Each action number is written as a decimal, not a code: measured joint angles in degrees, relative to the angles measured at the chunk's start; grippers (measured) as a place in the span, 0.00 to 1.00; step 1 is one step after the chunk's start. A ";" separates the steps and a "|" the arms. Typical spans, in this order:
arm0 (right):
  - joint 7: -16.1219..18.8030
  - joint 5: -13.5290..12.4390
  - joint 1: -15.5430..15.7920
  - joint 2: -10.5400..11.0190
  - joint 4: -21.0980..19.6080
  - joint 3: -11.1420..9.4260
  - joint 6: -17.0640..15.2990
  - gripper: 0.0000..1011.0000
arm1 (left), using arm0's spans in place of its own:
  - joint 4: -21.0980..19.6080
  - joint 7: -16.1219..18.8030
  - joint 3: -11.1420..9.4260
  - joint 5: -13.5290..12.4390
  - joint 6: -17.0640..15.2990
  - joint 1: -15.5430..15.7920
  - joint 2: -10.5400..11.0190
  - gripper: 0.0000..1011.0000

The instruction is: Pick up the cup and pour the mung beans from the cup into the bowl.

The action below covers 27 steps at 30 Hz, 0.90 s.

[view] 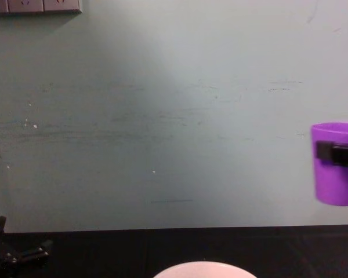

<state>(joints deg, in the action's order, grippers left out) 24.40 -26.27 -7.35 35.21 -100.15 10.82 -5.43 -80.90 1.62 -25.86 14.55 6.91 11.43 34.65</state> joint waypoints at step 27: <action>-7.86 29.74 -7.94 -5.08 8.12 14.82 10.99 0.73 | 0.00 0.00 0.00 0.00 0.00 0.00 0.00 0.99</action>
<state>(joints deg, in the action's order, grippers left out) 16.54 3.47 -15.28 30.13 -92.03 25.63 5.56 -80.90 1.62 -25.86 14.55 6.91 11.43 34.65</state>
